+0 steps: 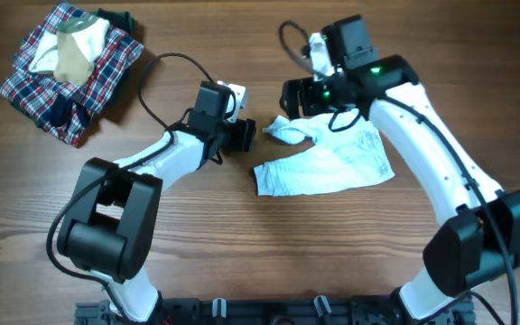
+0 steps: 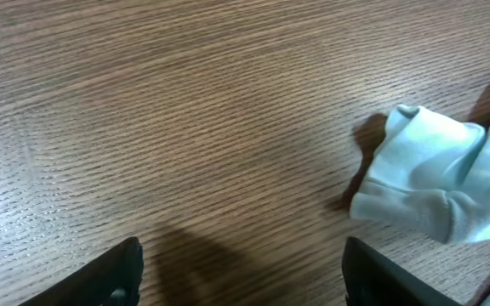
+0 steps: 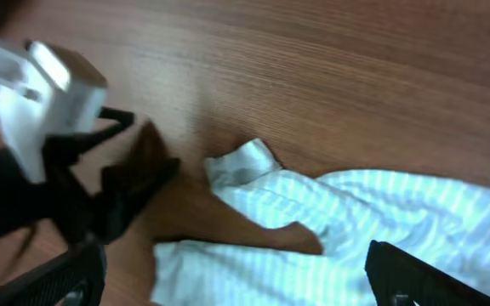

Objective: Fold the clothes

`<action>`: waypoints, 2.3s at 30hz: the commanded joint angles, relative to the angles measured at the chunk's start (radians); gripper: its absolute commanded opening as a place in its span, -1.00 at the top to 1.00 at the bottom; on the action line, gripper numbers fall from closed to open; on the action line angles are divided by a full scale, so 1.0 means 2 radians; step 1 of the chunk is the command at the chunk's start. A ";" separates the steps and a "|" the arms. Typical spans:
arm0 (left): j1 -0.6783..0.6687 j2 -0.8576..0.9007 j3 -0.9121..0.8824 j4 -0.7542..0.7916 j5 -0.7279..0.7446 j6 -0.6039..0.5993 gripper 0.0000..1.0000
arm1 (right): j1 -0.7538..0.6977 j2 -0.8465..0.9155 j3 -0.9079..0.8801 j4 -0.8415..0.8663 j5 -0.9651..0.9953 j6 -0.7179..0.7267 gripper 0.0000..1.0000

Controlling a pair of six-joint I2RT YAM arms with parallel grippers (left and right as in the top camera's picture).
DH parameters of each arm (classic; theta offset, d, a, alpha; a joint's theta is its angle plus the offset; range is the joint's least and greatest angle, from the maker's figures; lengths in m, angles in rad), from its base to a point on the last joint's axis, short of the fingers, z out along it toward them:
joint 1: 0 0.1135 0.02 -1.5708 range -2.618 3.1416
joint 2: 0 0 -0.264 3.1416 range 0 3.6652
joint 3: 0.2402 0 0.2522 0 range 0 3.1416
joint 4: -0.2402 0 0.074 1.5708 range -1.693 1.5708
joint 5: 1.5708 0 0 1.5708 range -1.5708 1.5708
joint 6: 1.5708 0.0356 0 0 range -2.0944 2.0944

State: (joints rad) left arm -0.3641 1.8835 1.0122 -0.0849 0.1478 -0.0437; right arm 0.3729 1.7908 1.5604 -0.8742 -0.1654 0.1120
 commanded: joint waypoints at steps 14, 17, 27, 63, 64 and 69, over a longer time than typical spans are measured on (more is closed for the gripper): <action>0.121 -0.002 0.005 0.005 -0.057 -0.119 -0.99 | 0.034 0.121 0.001 0.011 0.128 -0.334 -0.95; 0.121 -0.002 0.005 0.005 -0.057 -0.119 -1.00 | 0.062 0.121 0.001 0.012 0.138 -0.345 -0.96; 0.121 -0.002 0.005 0.006 -0.057 -0.119 -1.00 | 0.080 0.125 0.001 0.031 0.137 -0.357 -0.95; 0.121 -0.002 0.005 0.005 -0.056 -0.119 -1.00 | 0.087 0.165 0.001 0.056 0.168 -0.340 0.91; 0.121 -0.002 0.005 0.005 -0.056 -0.119 -1.00 | 0.087 0.165 0.002 0.057 0.178 -0.333 0.91; 0.121 -0.002 0.005 0.005 -0.056 -0.119 -0.99 | 0.087 0.158 0.027 0.071 0.204 -0.290 0.92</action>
State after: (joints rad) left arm -0.1249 1.8835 1.0122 -0.0742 0.0311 -0.2691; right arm 0.5407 2.1067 1.5608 -0.7479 0.1864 -0.5507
